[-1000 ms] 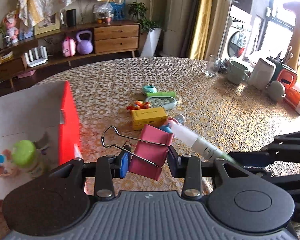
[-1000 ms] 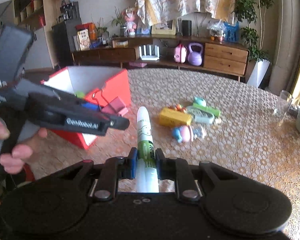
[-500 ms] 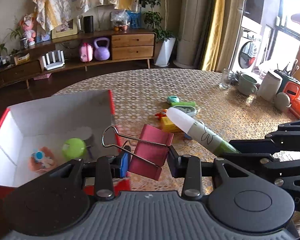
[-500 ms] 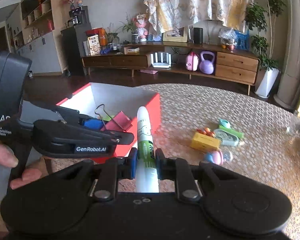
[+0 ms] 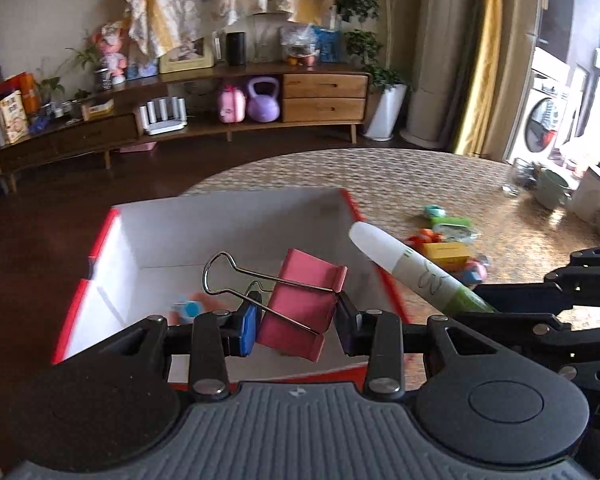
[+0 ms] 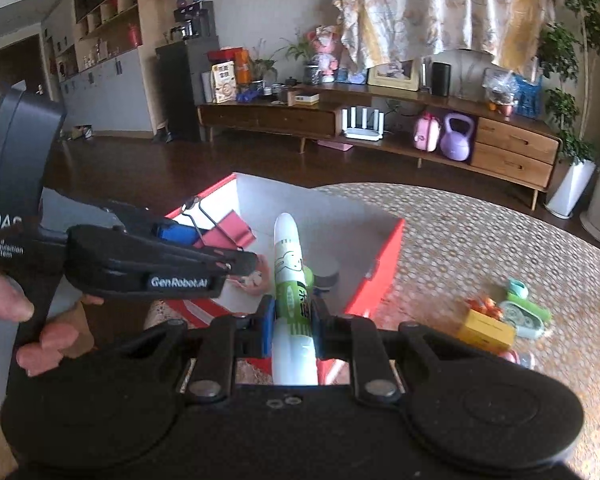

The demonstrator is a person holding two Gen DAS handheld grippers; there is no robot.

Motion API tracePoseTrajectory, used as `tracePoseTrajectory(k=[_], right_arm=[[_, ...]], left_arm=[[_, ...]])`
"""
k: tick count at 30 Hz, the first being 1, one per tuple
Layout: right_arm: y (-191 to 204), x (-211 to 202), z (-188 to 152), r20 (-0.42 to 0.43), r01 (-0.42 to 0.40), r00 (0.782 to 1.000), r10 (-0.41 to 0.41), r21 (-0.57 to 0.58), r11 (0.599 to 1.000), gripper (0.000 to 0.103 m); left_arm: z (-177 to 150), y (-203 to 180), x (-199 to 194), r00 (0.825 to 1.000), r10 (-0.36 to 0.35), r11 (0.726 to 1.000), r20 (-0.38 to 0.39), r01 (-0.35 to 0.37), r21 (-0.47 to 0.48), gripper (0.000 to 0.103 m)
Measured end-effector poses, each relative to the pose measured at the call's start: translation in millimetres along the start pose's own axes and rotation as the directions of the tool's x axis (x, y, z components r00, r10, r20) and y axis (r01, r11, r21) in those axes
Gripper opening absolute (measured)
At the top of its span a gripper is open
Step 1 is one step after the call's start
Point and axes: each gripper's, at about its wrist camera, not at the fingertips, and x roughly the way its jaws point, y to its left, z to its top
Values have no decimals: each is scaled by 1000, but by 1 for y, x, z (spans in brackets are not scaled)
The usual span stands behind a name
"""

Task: Organize rigid objects
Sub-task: 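Lift and carry the binder clip and marker over the red box with both tools, then release the binder clip onto the heart dish while the right tool drops the marker in the box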

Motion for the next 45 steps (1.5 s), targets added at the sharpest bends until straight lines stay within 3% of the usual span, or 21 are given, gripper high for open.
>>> tracePoseTrajectory(k=[11, 20, 26, 30, 34, 39, 45], right_arm=[[18, 58, 24, -32, 12, 999, -14, -49, 999, 18], [2, 115, 38, -99, 102, 989, -108, -67, 993, 18], [-12, 140, 34, -163, 115, 979, -121, -48, 992, 18], [-11, 145, 27, -183, 107, 976, -115, -52, 993, 18], [-9, 144, 22, -187, 106, 975, -119, -80, 991, 18], [-13, 147, 25, -201, 104, 973, -117, -72, 992, 19], [-16, 147, 26, -207, 107, 971, -118, -65, 992, 23]], left_arm=[[14, 57, 27, 991, 128, 992, -48, -127, 22, 38], [18, 76, 80, 974, 155, 988, -163, -149, 47, 38], [18, 72, 106, 961, 183, 982, -206, -168, 92, 38], [19, 70, 123, 946, 189, 980, -262, -163, 117, 38], [15, 69, 137, 921, 226, 971, -317, -189, 143, 38], [12, 71, 140, 912, 209, 976, -353, -172, 136, 38], [9, 68, 146, 889, 201, 976, -412, -146, 161, 39]])
